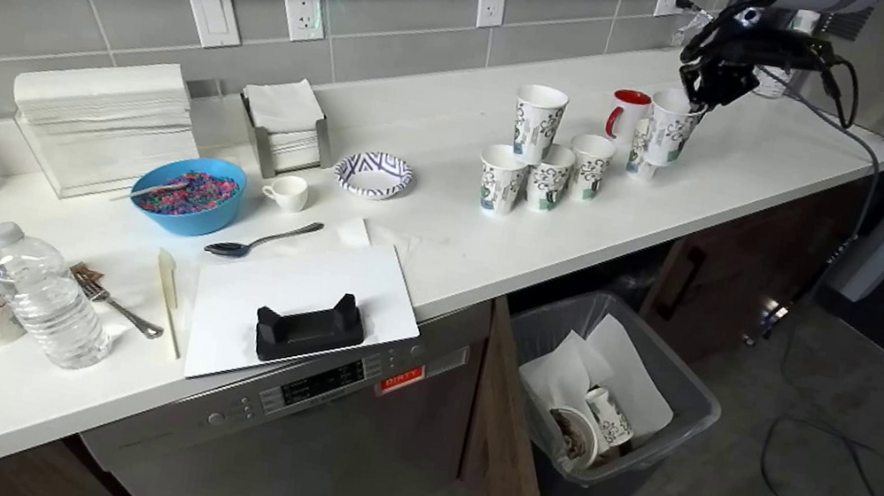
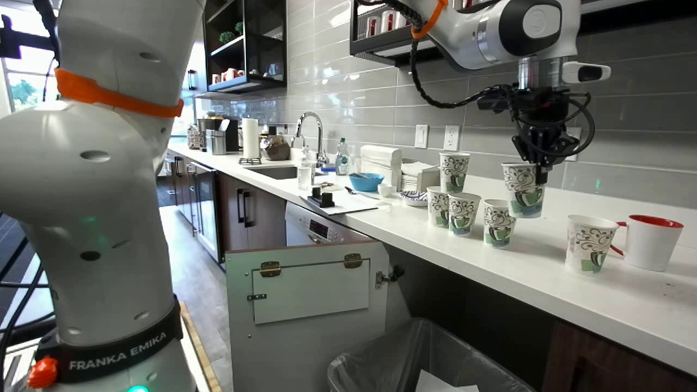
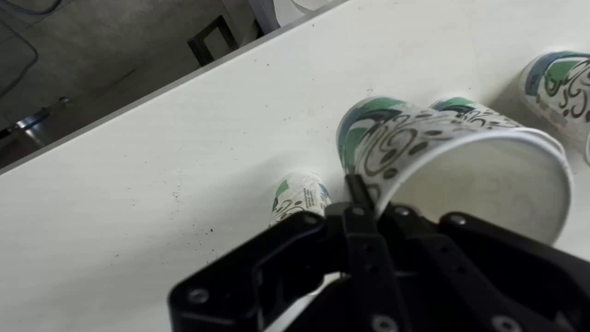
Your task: Stack the paper cups on top of each other
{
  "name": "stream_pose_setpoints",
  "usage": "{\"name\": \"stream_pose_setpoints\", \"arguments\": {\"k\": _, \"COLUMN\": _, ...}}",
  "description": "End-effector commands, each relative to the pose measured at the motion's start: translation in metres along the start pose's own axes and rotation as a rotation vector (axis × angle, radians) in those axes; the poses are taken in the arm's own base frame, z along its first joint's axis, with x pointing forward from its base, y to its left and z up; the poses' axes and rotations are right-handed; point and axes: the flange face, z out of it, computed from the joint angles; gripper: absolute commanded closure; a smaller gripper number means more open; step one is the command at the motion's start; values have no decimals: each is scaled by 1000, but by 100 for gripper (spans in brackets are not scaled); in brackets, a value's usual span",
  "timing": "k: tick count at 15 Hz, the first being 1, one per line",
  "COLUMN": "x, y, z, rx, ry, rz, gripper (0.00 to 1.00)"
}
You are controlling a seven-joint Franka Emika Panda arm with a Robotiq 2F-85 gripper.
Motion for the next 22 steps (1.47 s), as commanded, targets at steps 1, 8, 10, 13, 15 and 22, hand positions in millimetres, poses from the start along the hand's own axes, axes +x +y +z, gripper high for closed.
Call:
{"name": "stream_pose_setpoints", "arguments": {"k": 1, "x": 2, "y": -20, "z": -7, "rx": -3, "ry": -42, "rz": -89, "gripper": 99}}
{"name": "stream_pose_setpoints", "arguments": {"k": 8, "x": 11, "y": -46, "z": -22, "rx": 34, "ry": -45, "rz": -187, "gripper": 99}}
{"name": "stream_pose_setpoints", "arguments": {"k": 10, "x": 13, "y": -52, "z": -22, "rx": 38, "ry": -47, "rz": -211, "gripper": 99}}
{"name": "stream_pose_setpoints", "arguments": {"k": 13, "x": 18, "y": -61, "z": -15, "rx": 51, "ry": -64, "rz": -243, "gripper": 99}}
{"name": "stream_pose_setpoints", "arguments": {"k": 15, "x": 20, "y": -68, "z": -10, "rx": 61, "ry": -76, "rz": -268, "gripper": 99}}
{"name": "stream_pose_setpoints", "arguments": {"k": 22, "x": 31, "y": -95, "z": -2, "rx": 105, "ry": -120, "rz": -339, "gripper": 99}}
